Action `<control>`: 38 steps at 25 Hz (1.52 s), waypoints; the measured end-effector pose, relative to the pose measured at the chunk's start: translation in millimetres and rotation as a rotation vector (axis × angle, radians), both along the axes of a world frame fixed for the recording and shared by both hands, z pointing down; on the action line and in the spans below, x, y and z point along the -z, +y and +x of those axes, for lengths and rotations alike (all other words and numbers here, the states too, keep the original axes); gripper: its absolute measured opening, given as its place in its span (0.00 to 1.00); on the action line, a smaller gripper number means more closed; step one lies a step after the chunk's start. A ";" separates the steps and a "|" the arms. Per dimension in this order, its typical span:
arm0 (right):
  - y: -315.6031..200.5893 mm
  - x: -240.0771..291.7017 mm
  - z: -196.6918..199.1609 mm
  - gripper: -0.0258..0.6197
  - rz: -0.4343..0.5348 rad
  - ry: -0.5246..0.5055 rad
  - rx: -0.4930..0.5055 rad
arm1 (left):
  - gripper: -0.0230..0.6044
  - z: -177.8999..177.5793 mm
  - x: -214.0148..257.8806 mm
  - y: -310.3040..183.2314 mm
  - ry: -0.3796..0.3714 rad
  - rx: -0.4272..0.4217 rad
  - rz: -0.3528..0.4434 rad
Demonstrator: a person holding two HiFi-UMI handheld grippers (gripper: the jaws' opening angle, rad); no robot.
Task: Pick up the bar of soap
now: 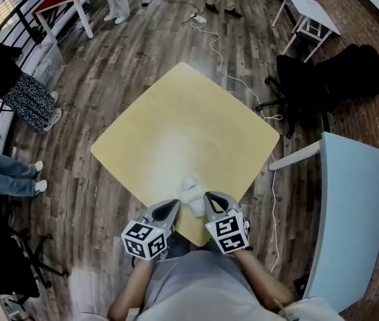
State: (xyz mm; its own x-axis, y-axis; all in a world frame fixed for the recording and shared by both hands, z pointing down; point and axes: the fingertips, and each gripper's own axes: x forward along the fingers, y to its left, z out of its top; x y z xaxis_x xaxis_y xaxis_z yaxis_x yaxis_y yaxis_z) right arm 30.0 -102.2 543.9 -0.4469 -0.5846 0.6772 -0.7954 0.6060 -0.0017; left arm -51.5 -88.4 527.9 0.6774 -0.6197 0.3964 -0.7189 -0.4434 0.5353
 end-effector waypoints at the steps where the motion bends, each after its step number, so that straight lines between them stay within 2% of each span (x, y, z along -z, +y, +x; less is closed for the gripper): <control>1: -3.5 -7.8 -2.1 0.05 -0.008 0.018 0.008 | 0.04 -2.7 -7.8 -0.3 0.003 -0.009 -0.022; 4: -13.9 -30.1 -4.8 0.05 -0.039 0.065 0.020 | 0.04 -8.7 -29.4 -1.2 0.009 -0.032 -0.081; 7: -28.1 -50.5 2.5 0.05 -0.070 0.098 -0.018 | 0.04 -9.7 -50.5 -1.6 0.023 -0.053 -0.150; 9: -33.2 -63.2 6.7 0.05 -0.097 0.119 -0.031 | 0.14 -10.0 -63.4 -0.6 0.045 -0.054 -0.208; 14: -35.5 -79.8 7.7 0.05 -0.144 0.143 -0.028 | 0.22 -11.7 -90.7 -1.6 0.194 -0.007 -0.379; 19: -37.6 -84.6 4.6 0.05 -0.150 0.147 -0.018 | 0.26 -7.0 -103.2 -4.7 0.446 0.067 -0.539; 25: -34.6 -91.1 8.6 0.05 -0.155 0.166 -0.011 | 0.31 -3.5 -111.4 -5.7 0.542 0.066 -0.594; 32: -29.6 -98.8 9.8 0.05 -0.164 0.176 0.005 | 0.34 3.6 -109.6 -4.4 0.635 0.036 -0.619; 38: -27.8 -98.7 3.2 0.05 -0.152 0.196 0.034 | 0.34 17.5 -105.9 -7.0 0.654 0.012 -0.625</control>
